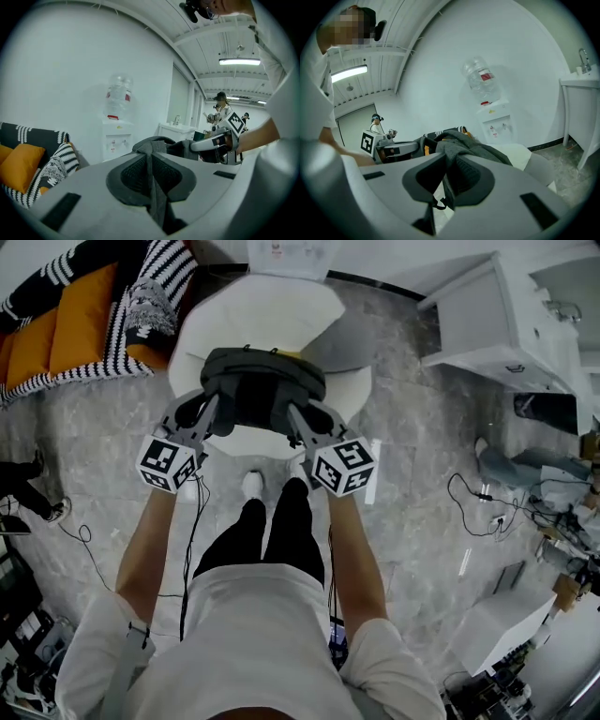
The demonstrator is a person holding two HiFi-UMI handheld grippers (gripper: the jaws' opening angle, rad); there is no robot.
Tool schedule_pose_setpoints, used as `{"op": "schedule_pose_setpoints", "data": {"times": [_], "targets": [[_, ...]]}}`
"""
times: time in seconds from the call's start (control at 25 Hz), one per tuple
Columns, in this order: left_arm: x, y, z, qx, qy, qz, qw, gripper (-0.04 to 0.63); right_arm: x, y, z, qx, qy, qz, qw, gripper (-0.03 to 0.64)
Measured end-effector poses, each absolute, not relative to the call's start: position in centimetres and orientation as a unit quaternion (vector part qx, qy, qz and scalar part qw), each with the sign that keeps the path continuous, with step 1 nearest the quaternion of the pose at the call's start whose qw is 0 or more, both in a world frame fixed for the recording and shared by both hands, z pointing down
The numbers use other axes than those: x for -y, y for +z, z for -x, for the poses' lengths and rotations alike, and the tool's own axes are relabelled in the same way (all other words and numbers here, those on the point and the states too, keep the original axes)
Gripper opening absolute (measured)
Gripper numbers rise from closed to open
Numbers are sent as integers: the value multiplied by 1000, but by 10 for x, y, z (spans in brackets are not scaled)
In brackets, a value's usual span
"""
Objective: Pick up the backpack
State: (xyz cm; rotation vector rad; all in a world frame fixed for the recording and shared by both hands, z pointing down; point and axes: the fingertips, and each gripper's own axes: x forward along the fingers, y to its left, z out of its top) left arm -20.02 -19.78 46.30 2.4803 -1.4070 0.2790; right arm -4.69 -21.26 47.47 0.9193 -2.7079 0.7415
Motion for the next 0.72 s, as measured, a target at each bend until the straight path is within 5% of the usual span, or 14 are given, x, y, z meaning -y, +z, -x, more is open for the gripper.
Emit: {"op": "schedule_pose_setpoints", "data": {"times": [0.72], "targets": [[124,364,193,468,55,-876,98,32,136,372,40,922,201,-320,81,51]]}}
